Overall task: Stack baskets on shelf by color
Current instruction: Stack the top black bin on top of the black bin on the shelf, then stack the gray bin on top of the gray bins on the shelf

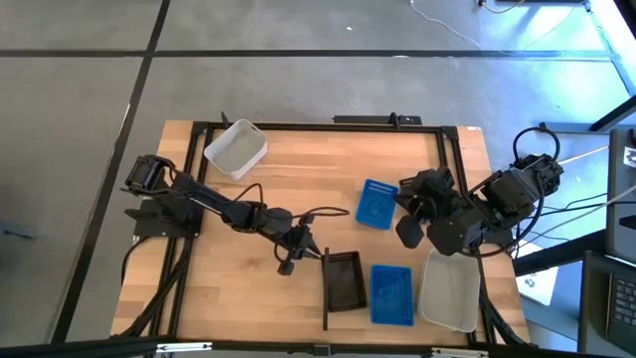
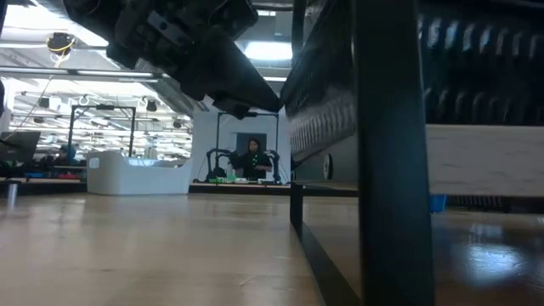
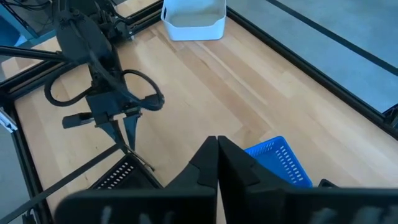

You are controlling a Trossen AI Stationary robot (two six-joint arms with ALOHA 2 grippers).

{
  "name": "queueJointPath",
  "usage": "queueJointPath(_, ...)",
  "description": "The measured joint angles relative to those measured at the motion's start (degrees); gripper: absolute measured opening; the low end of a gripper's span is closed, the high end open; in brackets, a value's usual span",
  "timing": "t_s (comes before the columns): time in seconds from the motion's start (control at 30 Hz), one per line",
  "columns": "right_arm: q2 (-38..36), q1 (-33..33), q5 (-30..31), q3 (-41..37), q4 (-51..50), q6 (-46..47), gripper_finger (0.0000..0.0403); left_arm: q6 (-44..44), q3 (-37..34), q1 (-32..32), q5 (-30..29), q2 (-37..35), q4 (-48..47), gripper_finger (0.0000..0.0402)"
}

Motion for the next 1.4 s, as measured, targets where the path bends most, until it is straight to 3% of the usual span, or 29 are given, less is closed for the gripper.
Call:
queueJointPath(0.27, 0.00, 0.00, 0.11, -0.01, -0.01, -5.19, 0.0000, -3.66, -0.02, -1.02, -4.80, -7.60, -13.89, 0.0043)
queueJointPath(0.43, 0.00, 0.01, 3.31, -0.02, -0.01, -8.49, 0.0000, -7.40, 0.02, -1.49, -15.36, -17.96, -25.97, 0.0043)
queueJointPath(0.57, -0.11, -0.52, 6.78, -0.02, -0.01, -9.24, 0.0000, -17.14, 0.01, -0.24, -26.98, -27.69, -35.76, 0.0043)
queueJointPath(0.8, -0.13, -4.73, 7.98, -0.02, -0.01, -15.30, 0.0000, -30.04, 0.01, 7.62, -39.41, -39.73, -53.46, 0.0043)
queueJointPath(1.0, -0.15, -11.39, -0.44, -0.02, -0.01, -23.92, 0.0000, -37.76, 0.00, 21.29, -37.10, -43.63, -61.10, 0.0043)
queueJointPath(1.17, -0.15, -16.59, -6.00, -0.02, 0.02, -32.72, 0.0000, -41.16, 0.00, 32.50, -26.18, -43.88, -62.94, 0.0043)
queueJointPath(1.3, -0.17, -20.13, -7.27, -0.02, 0.65, -34.53, 0.0000, -39.05, 0.00, 37.76, -17.50, -43.88, -62.67, 0.0043)
queueJointPath(1.4, -0.17, -22.01, -8.38, -0.02, 1.52, -33.10, 0.0000, -31.74, 0.00, 39.57, -17.00, -43.88, -62.82, 0.0043)
